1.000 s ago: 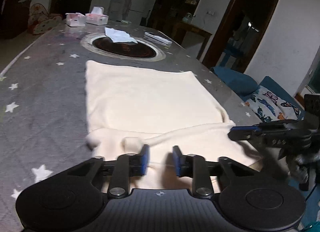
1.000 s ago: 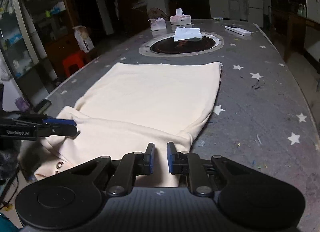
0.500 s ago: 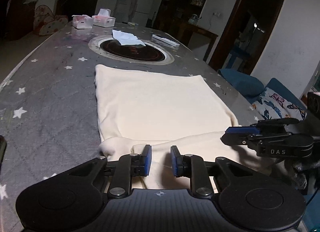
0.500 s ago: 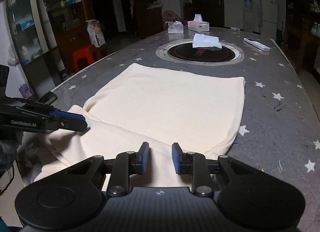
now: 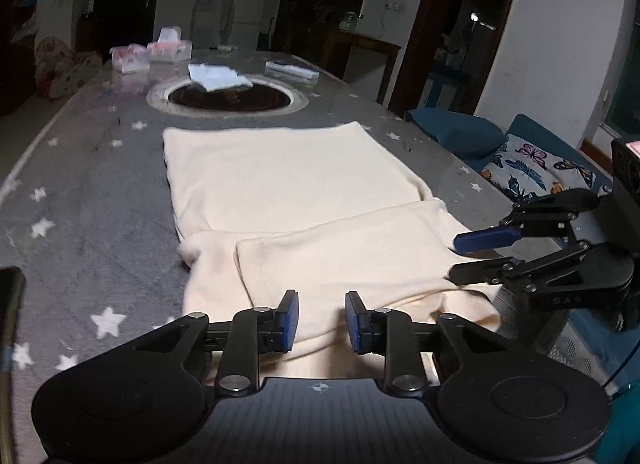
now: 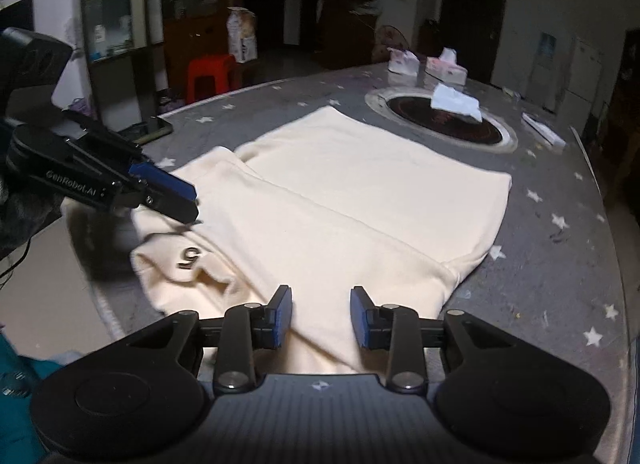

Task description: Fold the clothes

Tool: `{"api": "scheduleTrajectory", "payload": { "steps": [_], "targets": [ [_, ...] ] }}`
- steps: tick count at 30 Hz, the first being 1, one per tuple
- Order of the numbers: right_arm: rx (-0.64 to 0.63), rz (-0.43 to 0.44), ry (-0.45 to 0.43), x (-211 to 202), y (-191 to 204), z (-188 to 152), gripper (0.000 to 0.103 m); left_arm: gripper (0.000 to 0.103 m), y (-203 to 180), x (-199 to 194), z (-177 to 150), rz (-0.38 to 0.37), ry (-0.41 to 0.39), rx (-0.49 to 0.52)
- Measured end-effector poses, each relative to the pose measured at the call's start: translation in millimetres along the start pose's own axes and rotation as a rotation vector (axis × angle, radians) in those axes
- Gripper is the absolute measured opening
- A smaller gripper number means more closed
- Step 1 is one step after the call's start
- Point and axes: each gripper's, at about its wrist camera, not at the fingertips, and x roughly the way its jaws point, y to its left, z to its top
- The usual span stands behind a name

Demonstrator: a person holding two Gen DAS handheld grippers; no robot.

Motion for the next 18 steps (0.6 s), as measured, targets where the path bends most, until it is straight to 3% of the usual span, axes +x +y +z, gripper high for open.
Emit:
{"api": "scheduleTrajectory", "payload": {
  "steps": [2,4,5,12,14,18],
  "targets": [
    [-0.039,-0.005,0.003,-9,2,-1,0.036,0.036,-3,-11,-3,0.003,0.000,0.032],
    [-0.079,-0.008,0.016,-16,4,-4,0.040,0.055,-8,-20,-8,0.010,0.004,0.087],
    [-0.103,-0.008,0.025,-19,6,-6,0.044,0.058,-11,-24,-11,0.017,0.004,0.118],
    [-0.313,-0.032,0.055,-28,25,-27,0.058,0.059,-43,-18,-36,0.071,-0.015,0.382],
    [-0.350,-0.039,0.046,-25,29,-29,0.061,0.056,-51,-12,-41,0.090,-0.040,0.451],
    [-0.400,-0.033,0.016,-19,35,-31,0.061,0.024,-54,-2,-40,0.073,-0.044,0.470]
  ]
}}
